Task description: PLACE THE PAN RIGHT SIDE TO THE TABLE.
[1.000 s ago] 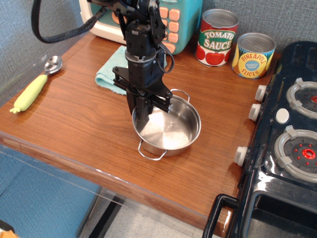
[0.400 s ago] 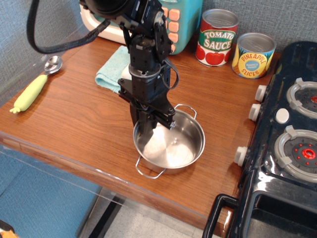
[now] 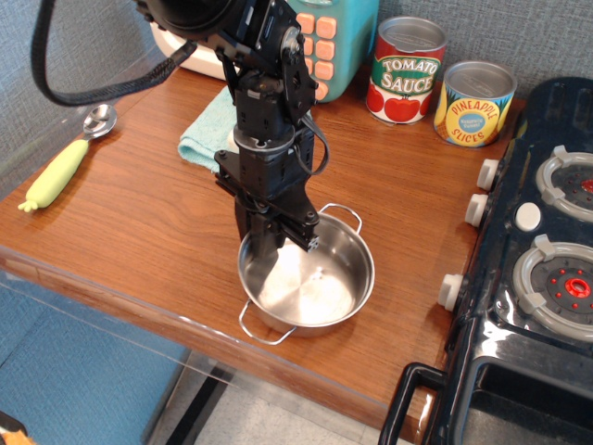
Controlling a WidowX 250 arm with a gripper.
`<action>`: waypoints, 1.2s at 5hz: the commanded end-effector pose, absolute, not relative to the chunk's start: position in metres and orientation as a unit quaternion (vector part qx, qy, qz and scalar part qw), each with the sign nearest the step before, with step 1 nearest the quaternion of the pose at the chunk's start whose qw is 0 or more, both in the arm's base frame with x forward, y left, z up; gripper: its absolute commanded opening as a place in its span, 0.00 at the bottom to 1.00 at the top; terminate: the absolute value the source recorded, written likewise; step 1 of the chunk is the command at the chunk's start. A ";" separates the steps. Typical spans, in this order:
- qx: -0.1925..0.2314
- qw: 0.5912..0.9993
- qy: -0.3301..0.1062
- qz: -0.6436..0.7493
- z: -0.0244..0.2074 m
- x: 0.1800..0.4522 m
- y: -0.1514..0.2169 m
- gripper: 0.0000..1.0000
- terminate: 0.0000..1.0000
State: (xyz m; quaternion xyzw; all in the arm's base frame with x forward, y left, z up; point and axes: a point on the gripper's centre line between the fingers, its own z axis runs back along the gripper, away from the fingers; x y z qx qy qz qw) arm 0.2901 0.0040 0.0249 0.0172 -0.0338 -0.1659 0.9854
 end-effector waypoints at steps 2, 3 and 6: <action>0.065 0.976 -0.115 -0.173 0.064 0.289 0.003 1.00 0.00; 0.055 0.977 -0.127 -0.160 0.078 0.285 0.006 1.00 0.00; 0.040 0.979 -0.134 -0.145 0.084 0.283 0.007 1.00 0.00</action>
